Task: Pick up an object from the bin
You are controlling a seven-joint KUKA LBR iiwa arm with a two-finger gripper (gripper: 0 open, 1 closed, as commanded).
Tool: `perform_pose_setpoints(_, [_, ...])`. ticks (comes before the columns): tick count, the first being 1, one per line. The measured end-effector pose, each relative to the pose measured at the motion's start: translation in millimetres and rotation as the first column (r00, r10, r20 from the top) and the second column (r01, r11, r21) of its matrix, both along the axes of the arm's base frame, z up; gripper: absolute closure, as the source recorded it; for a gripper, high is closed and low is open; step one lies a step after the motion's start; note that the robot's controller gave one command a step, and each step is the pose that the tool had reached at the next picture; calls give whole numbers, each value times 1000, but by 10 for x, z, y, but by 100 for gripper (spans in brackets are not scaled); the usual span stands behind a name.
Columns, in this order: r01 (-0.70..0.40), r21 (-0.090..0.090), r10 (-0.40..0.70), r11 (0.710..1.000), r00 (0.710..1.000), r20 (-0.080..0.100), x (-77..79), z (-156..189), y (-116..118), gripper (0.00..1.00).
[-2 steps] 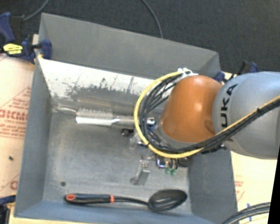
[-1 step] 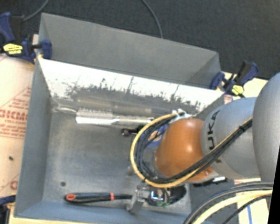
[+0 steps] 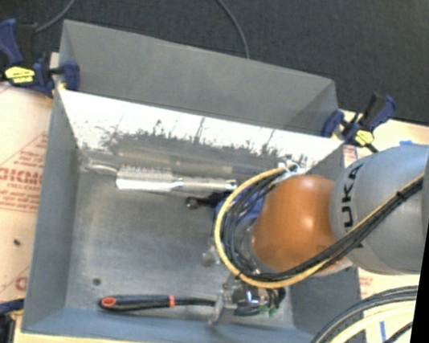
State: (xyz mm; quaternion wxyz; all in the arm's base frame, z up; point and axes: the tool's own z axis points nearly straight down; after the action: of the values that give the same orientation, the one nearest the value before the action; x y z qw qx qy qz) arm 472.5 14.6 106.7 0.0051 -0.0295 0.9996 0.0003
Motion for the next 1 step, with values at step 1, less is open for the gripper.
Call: perform_pose_setpoints(1, [182,0,-182,983,983,0,6,-68,-732,0])
